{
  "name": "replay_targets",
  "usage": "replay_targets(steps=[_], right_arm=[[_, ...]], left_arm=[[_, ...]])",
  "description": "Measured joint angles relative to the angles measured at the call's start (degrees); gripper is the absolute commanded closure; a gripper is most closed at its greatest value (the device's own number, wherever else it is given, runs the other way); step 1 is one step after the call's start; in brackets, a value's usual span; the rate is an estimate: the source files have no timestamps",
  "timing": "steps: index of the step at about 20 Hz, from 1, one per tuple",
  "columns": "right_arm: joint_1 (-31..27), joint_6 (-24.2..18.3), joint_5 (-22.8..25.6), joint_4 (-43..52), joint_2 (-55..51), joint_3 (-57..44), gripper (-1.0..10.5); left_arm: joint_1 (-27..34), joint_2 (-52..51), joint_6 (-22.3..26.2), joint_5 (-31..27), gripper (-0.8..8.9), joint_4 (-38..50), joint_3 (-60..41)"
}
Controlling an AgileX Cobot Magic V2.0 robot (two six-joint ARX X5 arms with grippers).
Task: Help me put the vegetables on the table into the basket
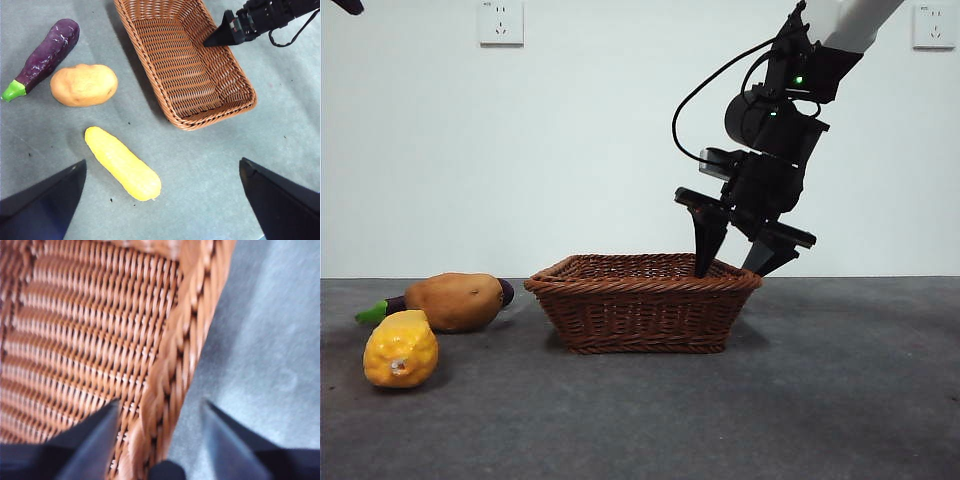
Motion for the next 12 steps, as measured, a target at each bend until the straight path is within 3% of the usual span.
replay_targets(steps=[1,4,12], right_arm=[[0.07,0.15,0.02,-0.31,0.63,0.0,7.5],[0.22,0.61,-0.44,-0.33,1.44,0.07,9.5],[0.28,3.39,-1.22,-0.59,-2.67,0.26,9.6]], left_arm=[[0.0,0.02,0.0,0.0,0.6,0.0,0.0],[0.0,0.04,0.0,-0.02,0.6,0.0,0.0],[-0.04,0.68,-0.02,-3.08,0.6,-0.02,0.0]])
